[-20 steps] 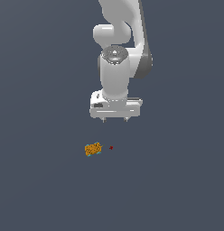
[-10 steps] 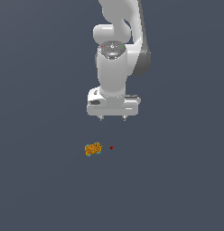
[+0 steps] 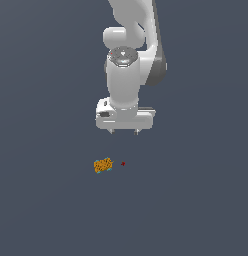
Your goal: Pick up the object and move it to a goal position.
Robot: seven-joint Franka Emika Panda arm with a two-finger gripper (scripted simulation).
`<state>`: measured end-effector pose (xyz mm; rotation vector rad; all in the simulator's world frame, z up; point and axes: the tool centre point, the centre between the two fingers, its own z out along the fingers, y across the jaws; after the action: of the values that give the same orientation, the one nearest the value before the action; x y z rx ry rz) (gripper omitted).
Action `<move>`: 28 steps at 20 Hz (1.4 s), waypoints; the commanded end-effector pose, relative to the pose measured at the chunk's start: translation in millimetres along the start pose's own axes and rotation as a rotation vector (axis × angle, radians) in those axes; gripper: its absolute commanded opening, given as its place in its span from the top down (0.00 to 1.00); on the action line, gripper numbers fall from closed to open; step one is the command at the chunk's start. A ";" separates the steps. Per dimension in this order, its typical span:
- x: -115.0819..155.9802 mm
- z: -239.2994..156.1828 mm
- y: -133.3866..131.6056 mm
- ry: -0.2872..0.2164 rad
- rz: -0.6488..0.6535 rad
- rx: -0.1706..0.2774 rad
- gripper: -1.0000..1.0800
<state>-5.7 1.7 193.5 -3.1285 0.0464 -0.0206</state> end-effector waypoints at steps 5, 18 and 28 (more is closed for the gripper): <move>5.7 9.4 4.9 -0.003 0.098 0.005 0.04; 25.3 45.7 24.2 -0.013 0.463 0.011 0.04; 39.6 78.2 42.6 -0.016 0.776 0.005 0.04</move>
<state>31.6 -38.1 120.3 -2.8977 1.1522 0.0127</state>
